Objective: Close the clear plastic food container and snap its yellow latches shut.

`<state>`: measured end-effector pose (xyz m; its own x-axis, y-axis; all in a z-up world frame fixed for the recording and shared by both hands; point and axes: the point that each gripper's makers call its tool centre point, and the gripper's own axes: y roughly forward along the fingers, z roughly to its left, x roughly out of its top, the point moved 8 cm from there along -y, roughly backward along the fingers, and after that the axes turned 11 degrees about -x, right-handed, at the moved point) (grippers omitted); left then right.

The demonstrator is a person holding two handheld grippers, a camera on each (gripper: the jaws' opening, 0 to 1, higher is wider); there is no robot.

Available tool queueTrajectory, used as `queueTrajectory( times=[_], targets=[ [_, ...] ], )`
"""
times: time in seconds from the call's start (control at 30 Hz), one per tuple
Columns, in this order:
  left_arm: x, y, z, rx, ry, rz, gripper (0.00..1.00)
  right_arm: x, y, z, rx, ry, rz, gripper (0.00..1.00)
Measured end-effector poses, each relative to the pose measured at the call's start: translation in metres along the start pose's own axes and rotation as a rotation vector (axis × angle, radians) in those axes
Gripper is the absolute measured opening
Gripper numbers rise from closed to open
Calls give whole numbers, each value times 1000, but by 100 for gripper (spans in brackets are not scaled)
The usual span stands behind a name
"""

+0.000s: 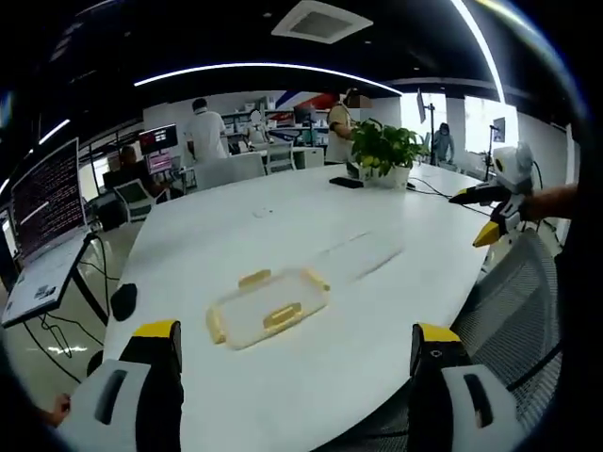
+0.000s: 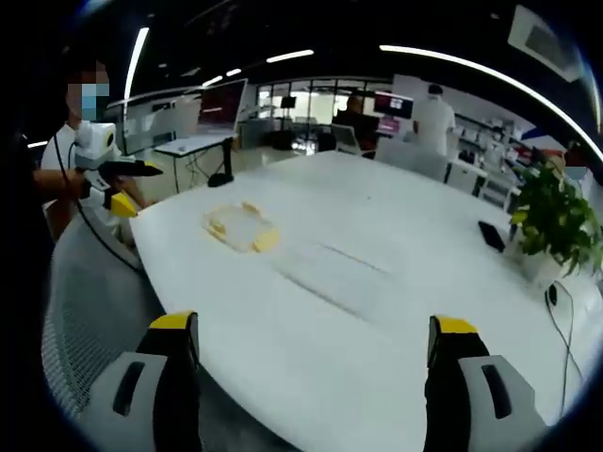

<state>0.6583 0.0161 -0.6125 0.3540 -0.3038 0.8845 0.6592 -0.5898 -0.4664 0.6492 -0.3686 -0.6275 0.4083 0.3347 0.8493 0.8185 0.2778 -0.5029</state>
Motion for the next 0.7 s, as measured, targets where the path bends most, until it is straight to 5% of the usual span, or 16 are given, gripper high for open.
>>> queueTrajectory(
  times=[0.7],
  targets=[
    [-4,-1,-1,-11,-17,-3,99,0,-1,0,3,-11,9,99]
  ],
)
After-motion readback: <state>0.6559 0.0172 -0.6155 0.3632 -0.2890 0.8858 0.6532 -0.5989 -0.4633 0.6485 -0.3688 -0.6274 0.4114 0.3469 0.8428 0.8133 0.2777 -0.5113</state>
